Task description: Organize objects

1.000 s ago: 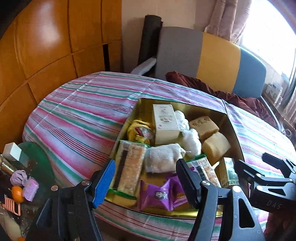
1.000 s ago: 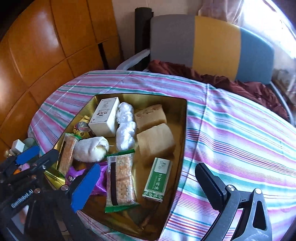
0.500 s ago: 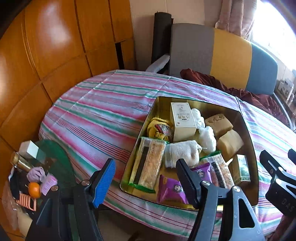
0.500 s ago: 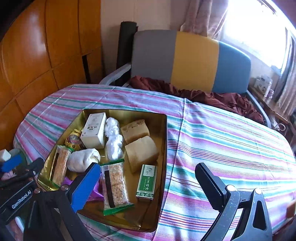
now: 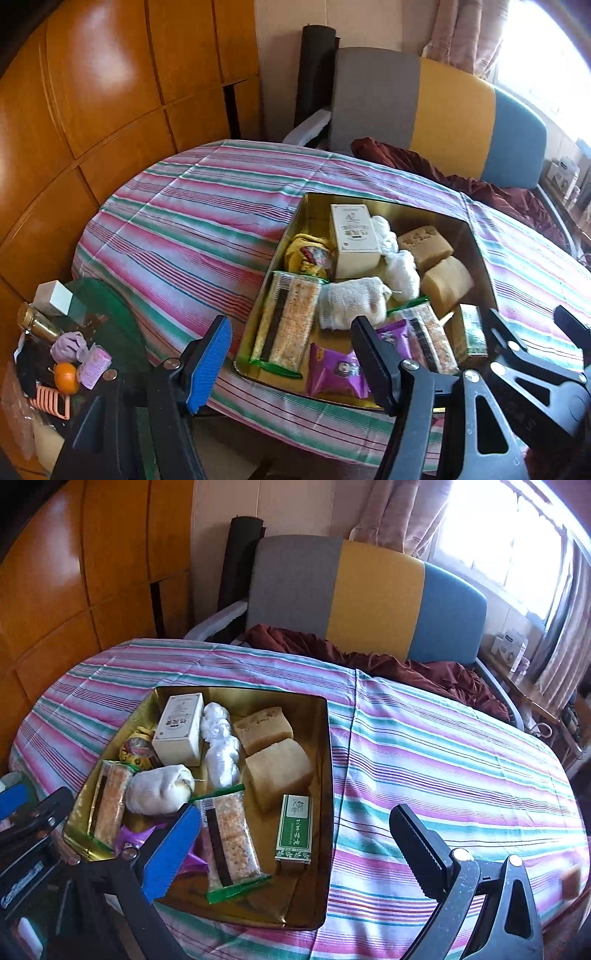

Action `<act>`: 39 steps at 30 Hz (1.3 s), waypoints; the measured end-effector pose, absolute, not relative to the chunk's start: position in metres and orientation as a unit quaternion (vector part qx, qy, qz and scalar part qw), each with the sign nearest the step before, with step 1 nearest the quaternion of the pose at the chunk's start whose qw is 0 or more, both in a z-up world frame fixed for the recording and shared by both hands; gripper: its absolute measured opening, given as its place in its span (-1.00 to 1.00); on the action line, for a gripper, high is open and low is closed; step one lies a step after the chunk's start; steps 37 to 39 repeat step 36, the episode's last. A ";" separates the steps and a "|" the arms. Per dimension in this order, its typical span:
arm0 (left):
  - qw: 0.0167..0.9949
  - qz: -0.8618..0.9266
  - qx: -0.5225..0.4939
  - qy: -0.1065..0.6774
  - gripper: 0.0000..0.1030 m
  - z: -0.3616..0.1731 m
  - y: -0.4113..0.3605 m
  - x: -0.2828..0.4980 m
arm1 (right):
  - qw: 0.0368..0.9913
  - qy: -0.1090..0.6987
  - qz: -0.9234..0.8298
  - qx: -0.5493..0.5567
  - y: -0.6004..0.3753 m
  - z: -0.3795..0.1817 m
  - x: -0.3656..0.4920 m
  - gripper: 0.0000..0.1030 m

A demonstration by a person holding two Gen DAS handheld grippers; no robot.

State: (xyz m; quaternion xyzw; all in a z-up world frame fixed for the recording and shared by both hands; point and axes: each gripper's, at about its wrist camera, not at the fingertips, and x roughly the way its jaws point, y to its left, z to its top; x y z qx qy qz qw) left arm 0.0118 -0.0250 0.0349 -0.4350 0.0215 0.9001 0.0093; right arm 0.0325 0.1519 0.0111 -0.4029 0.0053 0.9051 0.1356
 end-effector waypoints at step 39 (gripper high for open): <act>-0.016 0.902 -0.431 0.009 -0.11 0.030 -0.031 0.013 | 0.143 0.016 0.905 -0.400 0.155 0.014 0.030 0.99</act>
